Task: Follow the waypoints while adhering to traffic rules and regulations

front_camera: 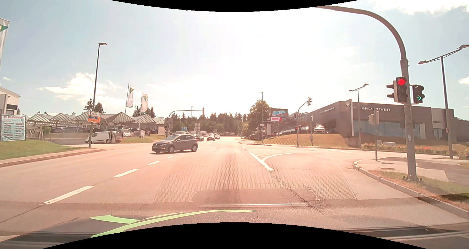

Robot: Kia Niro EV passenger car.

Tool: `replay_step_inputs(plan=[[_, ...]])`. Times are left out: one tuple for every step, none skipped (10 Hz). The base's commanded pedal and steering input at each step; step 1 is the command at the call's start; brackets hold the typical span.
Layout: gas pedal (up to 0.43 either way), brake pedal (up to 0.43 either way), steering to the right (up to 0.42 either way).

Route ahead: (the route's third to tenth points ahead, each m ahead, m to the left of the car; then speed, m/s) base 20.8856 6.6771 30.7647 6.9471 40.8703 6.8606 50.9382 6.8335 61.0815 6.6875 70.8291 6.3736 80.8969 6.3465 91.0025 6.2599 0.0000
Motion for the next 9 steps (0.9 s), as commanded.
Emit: replay_step_inputs(plan=[[0.0,0.159,0.0],[0.0,0.14,0.0],[0.0,0.122,0.0],[0.0,0.104,0.0],[0.0,0.085,0.0],[0.0,0.067,0.0],[0.0,0.067,0.0],[0.0,0.061,0.0],[0.0,0.043,0.0]])
